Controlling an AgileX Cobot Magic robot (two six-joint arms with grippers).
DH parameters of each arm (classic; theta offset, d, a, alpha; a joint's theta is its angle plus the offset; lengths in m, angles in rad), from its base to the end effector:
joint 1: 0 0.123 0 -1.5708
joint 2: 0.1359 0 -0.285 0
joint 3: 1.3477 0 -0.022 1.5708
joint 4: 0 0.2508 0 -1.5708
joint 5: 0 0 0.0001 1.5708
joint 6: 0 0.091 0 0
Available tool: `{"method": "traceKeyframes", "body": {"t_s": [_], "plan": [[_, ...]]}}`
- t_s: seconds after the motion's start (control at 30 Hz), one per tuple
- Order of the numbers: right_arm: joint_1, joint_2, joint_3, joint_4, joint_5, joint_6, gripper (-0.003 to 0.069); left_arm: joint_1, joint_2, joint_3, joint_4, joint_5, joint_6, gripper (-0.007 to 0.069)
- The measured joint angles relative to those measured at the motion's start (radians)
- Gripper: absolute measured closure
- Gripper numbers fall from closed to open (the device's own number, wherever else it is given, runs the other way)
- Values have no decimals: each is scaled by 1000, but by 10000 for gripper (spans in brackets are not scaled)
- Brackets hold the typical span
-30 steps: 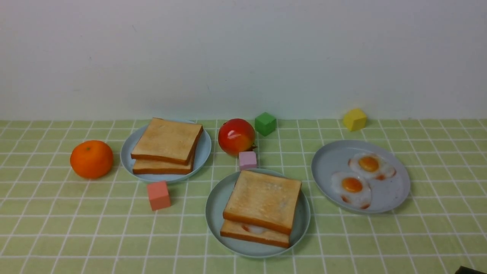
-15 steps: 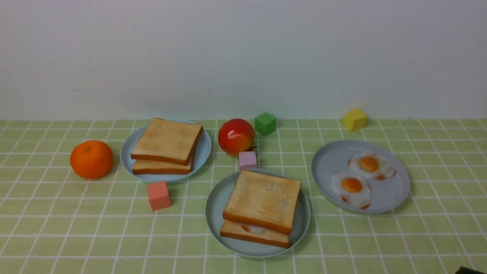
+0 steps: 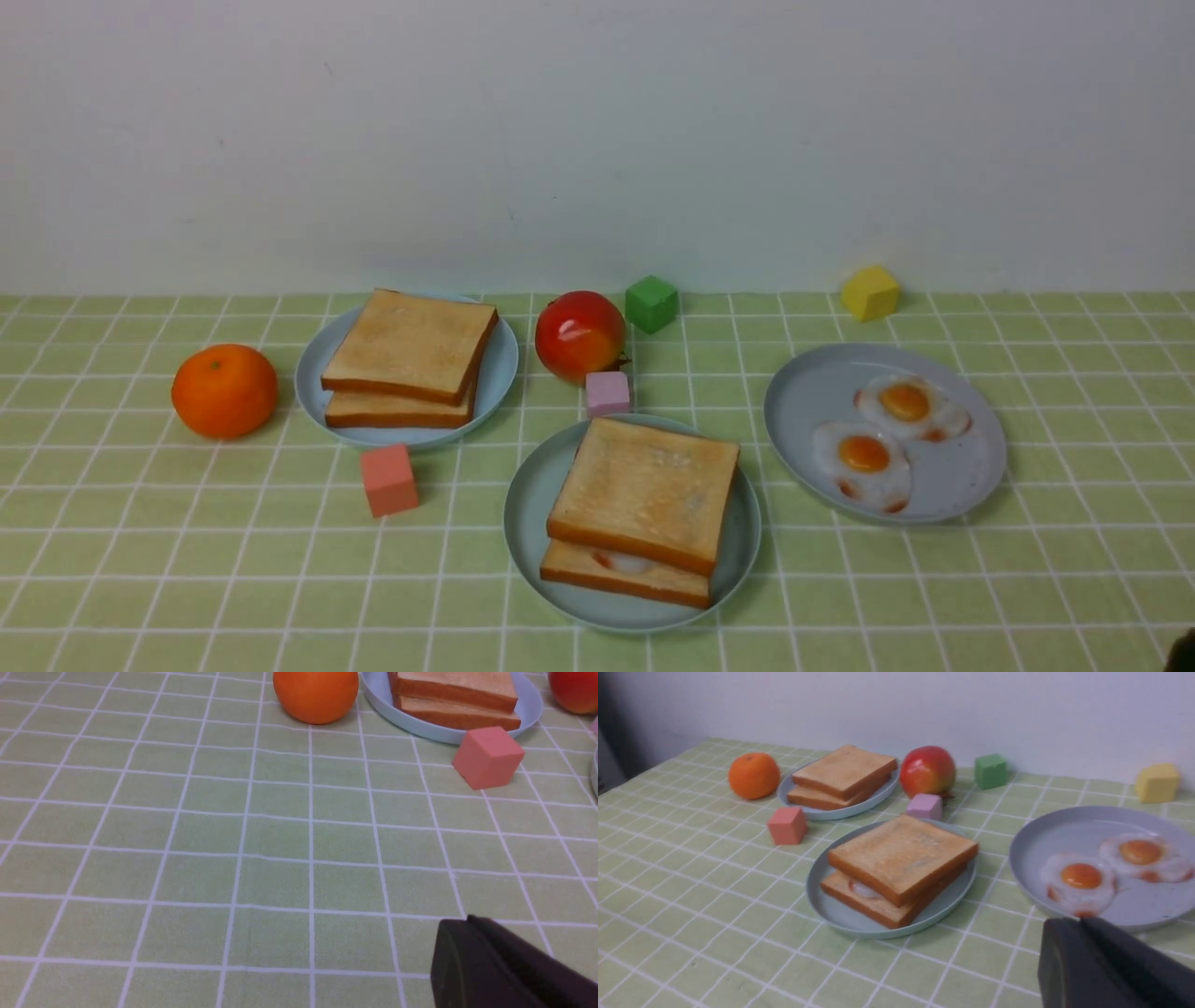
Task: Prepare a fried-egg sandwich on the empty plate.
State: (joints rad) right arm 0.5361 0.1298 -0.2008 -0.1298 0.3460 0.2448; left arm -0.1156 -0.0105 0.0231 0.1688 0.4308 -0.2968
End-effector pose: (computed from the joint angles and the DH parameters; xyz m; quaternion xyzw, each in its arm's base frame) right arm 0.0524 0.0265 0.2422 -0.1442 0.7557 0.1905 0.6097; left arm 0.0513 0.0005 0.1680 -0.0314 0.8188 -0.0453 0.5714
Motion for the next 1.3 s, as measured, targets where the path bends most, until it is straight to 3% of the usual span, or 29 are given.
{"method": "traceKeyframes", "body": {"t_s": [0.27, 0.43, 1.3], "plan": [[-295, -128, 104, 19, 121, -55, 592, 0, 0, 0, 0, 0, 0, 626], [-386, -141, 211, 100, 67, -59, 583, 0, -1, 1, -1, 0, -1, 621], [-415, -141, 215, 124, 51, -59, 554, 0, -1, 1, -1, 0, -2, 606]]}}
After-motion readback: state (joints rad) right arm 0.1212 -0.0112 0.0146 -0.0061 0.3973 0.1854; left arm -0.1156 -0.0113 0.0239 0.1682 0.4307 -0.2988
